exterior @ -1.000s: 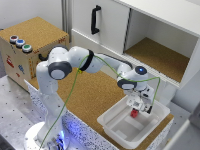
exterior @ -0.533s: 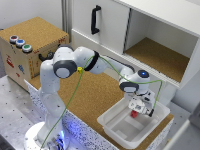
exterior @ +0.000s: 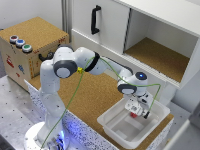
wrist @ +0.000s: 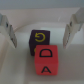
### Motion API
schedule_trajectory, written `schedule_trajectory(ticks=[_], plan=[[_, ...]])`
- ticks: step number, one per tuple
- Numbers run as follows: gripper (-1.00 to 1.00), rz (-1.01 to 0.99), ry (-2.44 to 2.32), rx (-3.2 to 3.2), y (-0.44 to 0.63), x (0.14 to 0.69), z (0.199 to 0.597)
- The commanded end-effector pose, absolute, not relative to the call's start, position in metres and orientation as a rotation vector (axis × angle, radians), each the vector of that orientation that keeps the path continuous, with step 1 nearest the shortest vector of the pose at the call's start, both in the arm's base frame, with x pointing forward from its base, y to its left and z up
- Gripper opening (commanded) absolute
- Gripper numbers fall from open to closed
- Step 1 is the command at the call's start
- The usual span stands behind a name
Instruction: Go towards the purple block and pick it up
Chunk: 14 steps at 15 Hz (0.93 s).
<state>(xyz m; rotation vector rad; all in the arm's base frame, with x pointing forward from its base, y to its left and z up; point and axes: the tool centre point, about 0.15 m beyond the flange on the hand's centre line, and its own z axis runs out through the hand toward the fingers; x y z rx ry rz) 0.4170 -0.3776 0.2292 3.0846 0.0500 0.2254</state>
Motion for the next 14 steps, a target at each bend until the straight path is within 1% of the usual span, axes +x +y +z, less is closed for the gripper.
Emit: schedule_trajectory(ticks=[1, 2, 14], plan=[[1.0, 0.163, -0.043, 3.036, -0.369, 0.443, 0.211], [-1.0, 0.172, -0.051, 3.03, -0.368, 0.444, 0.211], [-1.0, 0.196, -0.098, 3.012, -0.384, 0.438, 0.215]])
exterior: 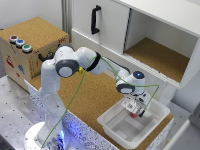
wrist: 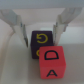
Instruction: Go towards the purple block and pick it up
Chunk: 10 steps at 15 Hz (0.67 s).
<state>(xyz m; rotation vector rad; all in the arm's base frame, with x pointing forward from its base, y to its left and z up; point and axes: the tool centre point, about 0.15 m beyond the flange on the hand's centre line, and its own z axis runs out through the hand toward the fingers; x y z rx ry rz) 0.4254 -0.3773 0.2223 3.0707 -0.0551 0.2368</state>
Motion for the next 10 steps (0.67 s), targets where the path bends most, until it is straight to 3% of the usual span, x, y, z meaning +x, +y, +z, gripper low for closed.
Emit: schedule_trajectory(ticks=[1, 10], plan=[[-1.0, 0.204, -0.104, 3.014, -0.385, 0.438, 0.218], [-1.0, 0.499, -0.052, 3.044, -0.352, 0.441, 0.307]])
